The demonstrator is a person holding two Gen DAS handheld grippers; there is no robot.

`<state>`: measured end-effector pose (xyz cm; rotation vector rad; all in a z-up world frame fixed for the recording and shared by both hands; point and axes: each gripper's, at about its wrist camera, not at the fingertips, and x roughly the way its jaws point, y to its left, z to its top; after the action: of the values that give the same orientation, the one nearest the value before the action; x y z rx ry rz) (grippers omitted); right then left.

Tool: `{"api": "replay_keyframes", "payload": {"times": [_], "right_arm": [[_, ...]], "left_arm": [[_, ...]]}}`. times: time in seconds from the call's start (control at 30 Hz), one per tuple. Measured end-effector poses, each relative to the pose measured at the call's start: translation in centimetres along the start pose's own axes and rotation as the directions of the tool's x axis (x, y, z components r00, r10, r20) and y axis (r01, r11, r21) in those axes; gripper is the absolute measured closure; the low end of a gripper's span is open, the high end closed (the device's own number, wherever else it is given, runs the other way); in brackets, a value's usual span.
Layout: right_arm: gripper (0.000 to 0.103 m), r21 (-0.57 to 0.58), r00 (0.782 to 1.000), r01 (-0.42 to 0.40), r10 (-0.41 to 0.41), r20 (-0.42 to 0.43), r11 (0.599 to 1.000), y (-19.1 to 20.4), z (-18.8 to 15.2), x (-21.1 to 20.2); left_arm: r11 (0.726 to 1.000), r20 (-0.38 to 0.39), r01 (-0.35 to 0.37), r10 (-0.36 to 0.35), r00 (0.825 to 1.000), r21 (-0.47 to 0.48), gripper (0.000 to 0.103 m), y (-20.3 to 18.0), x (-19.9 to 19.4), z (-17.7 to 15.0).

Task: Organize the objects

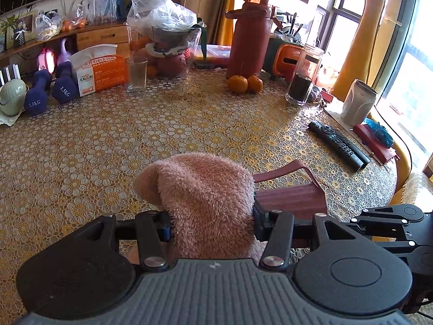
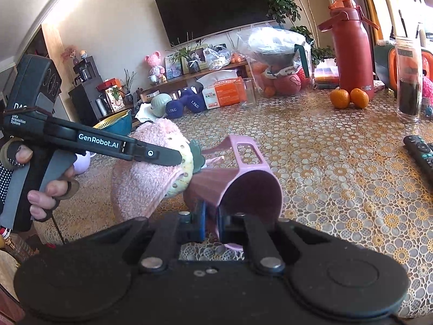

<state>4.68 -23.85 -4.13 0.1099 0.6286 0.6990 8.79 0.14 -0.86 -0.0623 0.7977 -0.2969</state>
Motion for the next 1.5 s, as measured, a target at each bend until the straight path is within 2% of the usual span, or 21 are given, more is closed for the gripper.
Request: {"api": "replay_keyframes", "payload": {"times": [0.23,0.37,0.47,0.73,1.03,1.2,1.37,1.5], "right_arm": [[0.096,-0.046,1.000,0.013,-0.013,-0.008,0.999,0.6,-0.2,0.2],[0.096,-0.082,1.000,0.016,-0.017,-0.011,0.996,1.0,-0.2,0.3],[0.096,-0.110,1.000,0.021,-0.023,-0.012,0.994,1.3,-0.3,0.3],[0.095,-0.193,0.999,0.029,-0.033,-0.016,0.981,2.3,-0.9,0.3],[0.095,-0.188,0.999,0.044,-0.047,-0.013,0.981,2.1,-0.9,0.2],[0.094,-0.127,0.999,0.044,-0.046,-0.018,0.991,1.4,-0.6,0.1],[0.088,0.009,0.999,0.036,-0.036,0.001,0.999,0.0,0.6,-0.2],[0.085,0.137,1.000,0.023,-0.025,0.012,0.990,-1.6,1.6,0.1]], "left_arm": [[0.992,0.016,0.122,-0.122,0.992,0.025,0.052,-2.8,-1.8,0.0],[0.985,0.004,0.167,-0.167,0.986,0.038,0.052,-4.3,-1.3,0.3],[0.988,-0.012,0.154,-0.154,0.988,0.030,0.052,-4.5,-0.5,0.3],[0.992,-0.014,0.109,-0.110,0.994,-0.066,0.052,-1.8,0.4,0.4],[0.992,-0.015,0.053,-0.055,0.998,-0.114,0.052,0.5,0.8,-0.1],[0.987,-0.030,0.020,-0.025,0.999,-0.159,0.051,2.1,1.2,-0.8],[0.984,-0.042,0.002,-0.010,0.999,-0.180,0.051,2.8,1.4,-1.7],[0.983,-0.088,-0.033,0.018,0.996,-0.179,0.051,3.0,2.2,-2.8]]}}
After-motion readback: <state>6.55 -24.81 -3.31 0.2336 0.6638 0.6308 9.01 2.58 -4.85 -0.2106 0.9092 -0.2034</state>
